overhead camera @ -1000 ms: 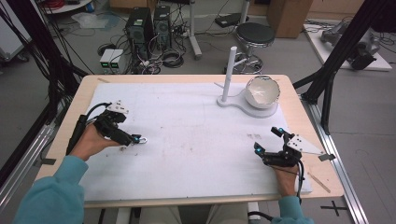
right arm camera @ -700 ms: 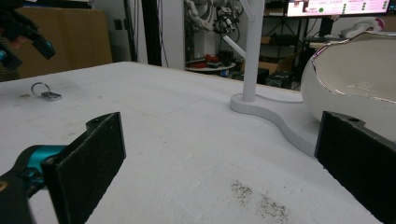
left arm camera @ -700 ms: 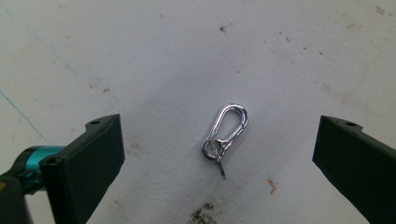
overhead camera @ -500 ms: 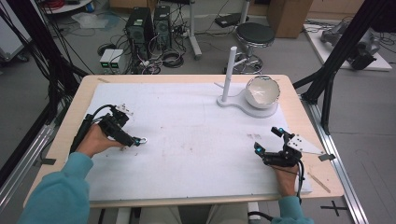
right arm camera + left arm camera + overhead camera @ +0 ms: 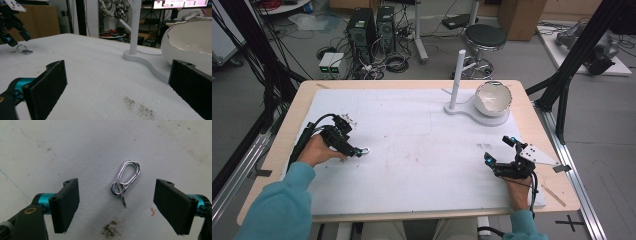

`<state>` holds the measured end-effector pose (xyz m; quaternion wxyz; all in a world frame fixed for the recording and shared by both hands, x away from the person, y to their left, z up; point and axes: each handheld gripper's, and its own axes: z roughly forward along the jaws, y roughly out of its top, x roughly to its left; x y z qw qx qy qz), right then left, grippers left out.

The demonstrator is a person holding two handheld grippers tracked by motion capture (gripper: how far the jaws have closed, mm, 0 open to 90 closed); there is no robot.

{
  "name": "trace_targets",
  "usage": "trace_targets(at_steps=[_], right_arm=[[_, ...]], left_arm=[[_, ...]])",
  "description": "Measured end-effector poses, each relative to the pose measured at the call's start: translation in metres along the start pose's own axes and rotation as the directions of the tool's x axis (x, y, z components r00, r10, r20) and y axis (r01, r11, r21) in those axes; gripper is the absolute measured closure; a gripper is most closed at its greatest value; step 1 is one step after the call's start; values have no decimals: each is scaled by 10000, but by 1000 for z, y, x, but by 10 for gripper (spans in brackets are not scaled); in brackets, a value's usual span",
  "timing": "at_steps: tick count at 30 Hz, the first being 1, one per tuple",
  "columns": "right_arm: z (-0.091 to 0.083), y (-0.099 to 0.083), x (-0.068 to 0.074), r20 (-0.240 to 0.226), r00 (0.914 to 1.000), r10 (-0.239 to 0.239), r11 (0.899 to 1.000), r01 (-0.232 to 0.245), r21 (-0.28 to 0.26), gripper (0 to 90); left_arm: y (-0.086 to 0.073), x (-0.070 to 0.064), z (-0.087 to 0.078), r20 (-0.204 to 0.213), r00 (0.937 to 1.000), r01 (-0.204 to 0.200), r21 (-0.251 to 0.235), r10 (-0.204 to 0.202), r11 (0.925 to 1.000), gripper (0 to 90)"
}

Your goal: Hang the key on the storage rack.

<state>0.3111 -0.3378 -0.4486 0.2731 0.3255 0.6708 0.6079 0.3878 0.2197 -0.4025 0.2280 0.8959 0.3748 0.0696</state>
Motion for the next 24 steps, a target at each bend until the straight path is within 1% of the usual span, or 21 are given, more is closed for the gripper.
trace_targets(at_steps=[2,3,4,5,6,7,8,10,12,13,14,15,17,18,22,24], right_arm=[[0,0,0,0,10000,5,10000,-5,1,11],[0,0,0,-4,10000,4,10000,-4,-1,11],[0,0,0,-5,10000,6,10000,-6,-2,11],[0,0,0,-2,10000,4,10000,-4,-2,11],[0,0,0,-1,10000,6,10000,-6,0,11],[0,0,0,-1,10000,6,10000,-6,0,11],[0,0,0,1,10000,4,10000,-4,4,11],[0,0,0,1,10000,3,10000,-3,4,11],[0,0,0,-6,10000,11,10000,-11,0,11],[0,0,0,-2,10000,6,10000,-6,1,11],[0,0,0,-2,10000,6,10000,-6,1,11],[0,0,0,-20,10000,12,10000,-12,10,11],[0,0,0,-32,10000,25,10000,-25,-5,11],[0,0,0,-32,10000,25,10000,-25,-5,11],[0,0,0,-34,10000,31,10000,-31,-4,11],[0,0,0,-15,10000,-4,10000,4,-46,11]], left_arm=[[-1,0,0,84,9999,121,65,-121,9999,233],[-1,1,0,108,9999,105,143,-106,9998,246],[-1,1,0,149,9997,200,154,-202,9997,258],[-1,1,0,187,9995,254,158,-257,9996,298],[-1,1,0,255,9995,185,226,-191,9996,335],[-1,1,0,311,9994,142,223,-149,9997,335],[-1,0,0,357,9992,174,270,-184,9995,364],[-1,0,2,308,9991,267,412,-280,9988,376],[-1,0,3,234,9992,311,575,-325,9979,440],[-1,0,4,230,9987,428,683,-444,9968,456],[-1,0,4,230,9987,428,683,-444,9968,474],[-1,0,4,241,9982,525,650,-541,9965,498],[-1,1,4,264,9978,589,723,-610,9956,538],[-1,1,4,290,9975,618,747,-641,9953,538],[-1,0,3,344,9966,710,864,-742,9937,612],[-1,0,4,352,9965,726,829,-757,9939,649]])
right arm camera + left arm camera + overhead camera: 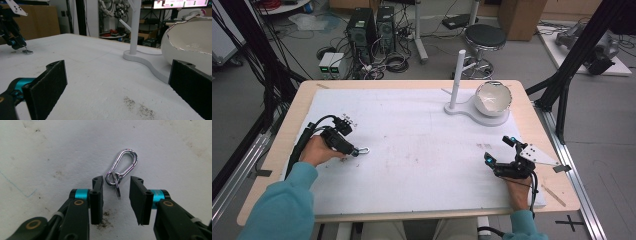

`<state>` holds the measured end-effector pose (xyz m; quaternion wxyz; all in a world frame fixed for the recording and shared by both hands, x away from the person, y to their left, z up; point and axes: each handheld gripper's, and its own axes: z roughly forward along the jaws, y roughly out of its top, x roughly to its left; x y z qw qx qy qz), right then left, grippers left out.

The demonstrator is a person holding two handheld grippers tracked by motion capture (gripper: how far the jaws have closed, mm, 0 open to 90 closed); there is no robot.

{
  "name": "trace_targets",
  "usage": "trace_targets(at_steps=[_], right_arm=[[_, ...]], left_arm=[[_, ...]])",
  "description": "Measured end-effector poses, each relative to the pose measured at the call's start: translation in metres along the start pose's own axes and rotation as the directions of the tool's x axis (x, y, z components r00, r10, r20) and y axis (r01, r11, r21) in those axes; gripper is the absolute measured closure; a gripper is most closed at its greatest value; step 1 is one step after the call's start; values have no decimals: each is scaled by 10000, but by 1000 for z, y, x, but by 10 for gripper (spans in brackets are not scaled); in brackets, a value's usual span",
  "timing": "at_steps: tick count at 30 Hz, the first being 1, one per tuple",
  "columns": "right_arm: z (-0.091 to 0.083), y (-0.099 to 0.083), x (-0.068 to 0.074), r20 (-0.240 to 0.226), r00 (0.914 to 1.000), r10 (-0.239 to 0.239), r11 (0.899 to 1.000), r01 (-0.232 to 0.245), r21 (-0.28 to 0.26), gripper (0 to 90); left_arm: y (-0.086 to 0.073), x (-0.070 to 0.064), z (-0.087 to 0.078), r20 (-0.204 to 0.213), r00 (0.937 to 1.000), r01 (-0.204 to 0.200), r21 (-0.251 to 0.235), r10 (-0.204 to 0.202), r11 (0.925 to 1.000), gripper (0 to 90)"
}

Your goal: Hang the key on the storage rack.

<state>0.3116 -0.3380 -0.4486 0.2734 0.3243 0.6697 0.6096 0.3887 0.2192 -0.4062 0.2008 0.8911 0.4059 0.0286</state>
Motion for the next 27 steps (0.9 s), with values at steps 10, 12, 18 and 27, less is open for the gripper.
trace_targets(at_steps=[10,12,18,27], right_arm=[[0,0,0,-26,10000,13,10000,-13,50,11],[0,0,0,-26,10000,26,10000,-26,47,11],[0,0,0,-4,10000,0,10000,0,66,11],[0,0,0,-22,10000,9,10000,-9,51,11]], left_arm=[[0,0,1,94,10000,2,62,-3,10000,793],[0,0,1,87,10000,21,38,-21,10000,820],[0,1,2,105,9999,24,32,-25,10000,843],[-1,1,2,93,10000,21,52,-21,10000,876]])
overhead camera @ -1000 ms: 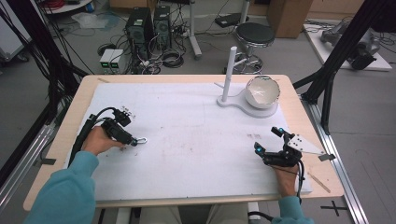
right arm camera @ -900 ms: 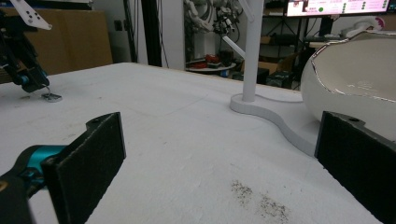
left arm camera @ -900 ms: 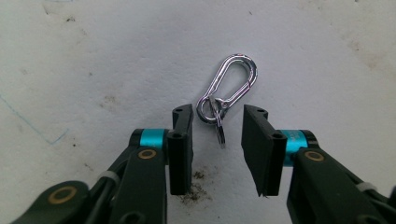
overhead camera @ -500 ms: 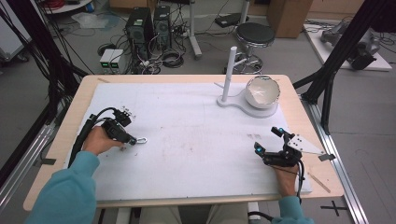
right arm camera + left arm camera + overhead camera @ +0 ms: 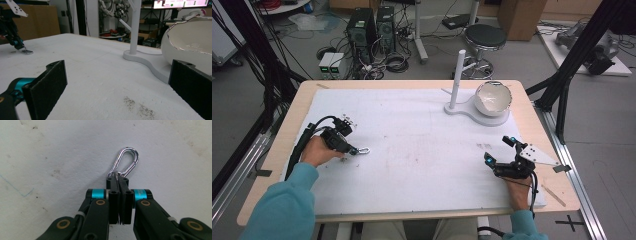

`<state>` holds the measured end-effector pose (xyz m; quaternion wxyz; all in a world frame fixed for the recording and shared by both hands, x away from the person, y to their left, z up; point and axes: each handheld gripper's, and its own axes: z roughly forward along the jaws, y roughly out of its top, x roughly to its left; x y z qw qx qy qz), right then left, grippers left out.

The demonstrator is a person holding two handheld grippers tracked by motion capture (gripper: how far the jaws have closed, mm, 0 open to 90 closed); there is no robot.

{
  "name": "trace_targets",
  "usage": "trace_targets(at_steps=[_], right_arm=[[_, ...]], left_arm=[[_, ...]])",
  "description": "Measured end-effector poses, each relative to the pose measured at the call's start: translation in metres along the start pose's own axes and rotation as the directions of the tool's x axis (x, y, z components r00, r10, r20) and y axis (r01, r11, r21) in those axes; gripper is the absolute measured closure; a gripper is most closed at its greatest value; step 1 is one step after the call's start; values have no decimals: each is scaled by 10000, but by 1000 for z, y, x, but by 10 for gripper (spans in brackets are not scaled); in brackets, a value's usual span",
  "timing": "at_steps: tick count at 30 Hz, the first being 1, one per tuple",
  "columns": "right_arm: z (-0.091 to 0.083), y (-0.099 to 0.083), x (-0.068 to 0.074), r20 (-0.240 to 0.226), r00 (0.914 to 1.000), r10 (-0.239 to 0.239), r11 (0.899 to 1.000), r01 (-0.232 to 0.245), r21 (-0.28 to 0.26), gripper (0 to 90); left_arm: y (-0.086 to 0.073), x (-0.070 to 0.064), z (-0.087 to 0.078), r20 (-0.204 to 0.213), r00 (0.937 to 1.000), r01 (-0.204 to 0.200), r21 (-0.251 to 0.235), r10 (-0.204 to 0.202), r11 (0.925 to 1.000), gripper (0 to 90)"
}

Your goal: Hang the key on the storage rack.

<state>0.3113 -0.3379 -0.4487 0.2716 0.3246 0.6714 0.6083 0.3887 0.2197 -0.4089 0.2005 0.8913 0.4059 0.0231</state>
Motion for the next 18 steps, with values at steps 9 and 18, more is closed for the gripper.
trace_targets(at_steps=[9,18], right_arm=[[0,0,0,18,10000,-17,10000,17,17,11],[0,0,-1,7,10000,7,10000,-7,-44,11]], left_arm=[[-1,0,-1,26,10000,-3,-79,3,10000,883],[-1,-2,-10,232,9996,-128,-665,144,9977,887]])
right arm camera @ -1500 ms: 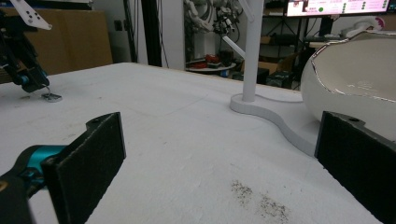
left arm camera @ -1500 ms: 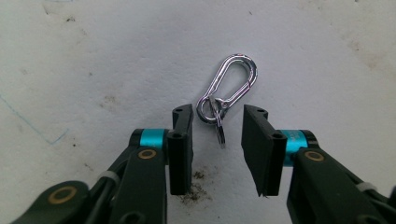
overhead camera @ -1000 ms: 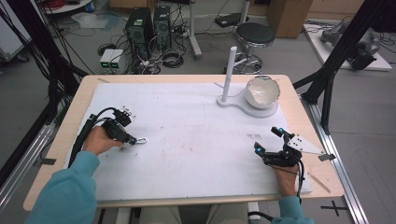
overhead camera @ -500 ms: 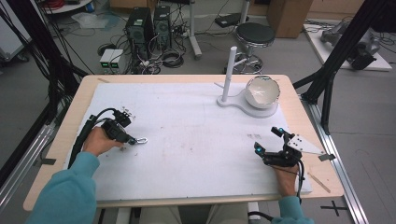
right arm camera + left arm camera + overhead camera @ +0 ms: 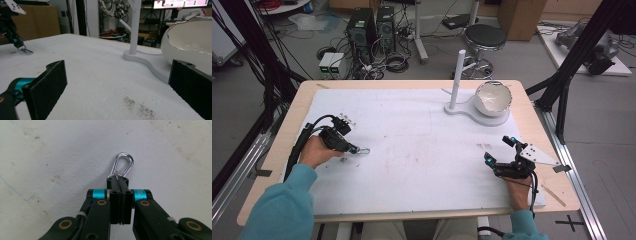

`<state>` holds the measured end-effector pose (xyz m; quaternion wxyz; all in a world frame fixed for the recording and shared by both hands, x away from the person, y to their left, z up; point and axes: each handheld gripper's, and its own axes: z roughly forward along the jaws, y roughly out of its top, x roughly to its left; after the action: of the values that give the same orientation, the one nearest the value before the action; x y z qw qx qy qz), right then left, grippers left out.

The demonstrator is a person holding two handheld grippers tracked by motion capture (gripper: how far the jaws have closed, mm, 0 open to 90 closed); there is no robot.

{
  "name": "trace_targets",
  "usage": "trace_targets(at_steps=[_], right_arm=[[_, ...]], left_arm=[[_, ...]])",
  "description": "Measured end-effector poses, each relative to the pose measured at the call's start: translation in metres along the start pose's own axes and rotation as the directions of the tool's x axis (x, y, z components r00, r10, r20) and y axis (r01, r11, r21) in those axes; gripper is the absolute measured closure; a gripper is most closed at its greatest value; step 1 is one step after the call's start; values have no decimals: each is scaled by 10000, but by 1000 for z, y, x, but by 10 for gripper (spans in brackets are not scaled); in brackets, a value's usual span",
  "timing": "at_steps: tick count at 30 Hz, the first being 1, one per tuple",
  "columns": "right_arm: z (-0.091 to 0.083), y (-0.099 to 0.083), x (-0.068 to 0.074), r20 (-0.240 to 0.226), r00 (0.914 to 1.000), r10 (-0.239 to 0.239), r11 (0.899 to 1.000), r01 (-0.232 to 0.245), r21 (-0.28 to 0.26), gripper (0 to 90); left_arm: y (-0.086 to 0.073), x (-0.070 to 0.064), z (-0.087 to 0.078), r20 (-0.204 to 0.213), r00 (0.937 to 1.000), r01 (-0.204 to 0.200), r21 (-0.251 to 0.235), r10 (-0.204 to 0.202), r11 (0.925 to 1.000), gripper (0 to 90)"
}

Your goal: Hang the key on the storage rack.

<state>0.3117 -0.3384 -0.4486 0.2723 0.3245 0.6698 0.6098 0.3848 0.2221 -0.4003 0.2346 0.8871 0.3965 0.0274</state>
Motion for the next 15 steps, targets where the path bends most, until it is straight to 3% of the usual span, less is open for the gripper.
trace_targets(at_steps=[6,9,10,15], right_arm=[[0,0,-1,-61,9999,89,9999,-90,-52,11],[-1,1,-4,-238,9990,368,9993,-369,-36,10],[-2,2,-6,-323,9973,657,9978,-655,66,11],[-2,5,-8,-511,9966,639,9979,-634,119,11]], left_arm=[[0,-2,-11,430,9986,-265,-951,307,9951,888],[0,-4,-16,606,9961,-548,-1461,643,9878,888],[0,-5,-17,608,9952,-668,-1566,771,9854,888],[1,-11,-21,541,9902,-1159,-1969,1289,9735,889]])
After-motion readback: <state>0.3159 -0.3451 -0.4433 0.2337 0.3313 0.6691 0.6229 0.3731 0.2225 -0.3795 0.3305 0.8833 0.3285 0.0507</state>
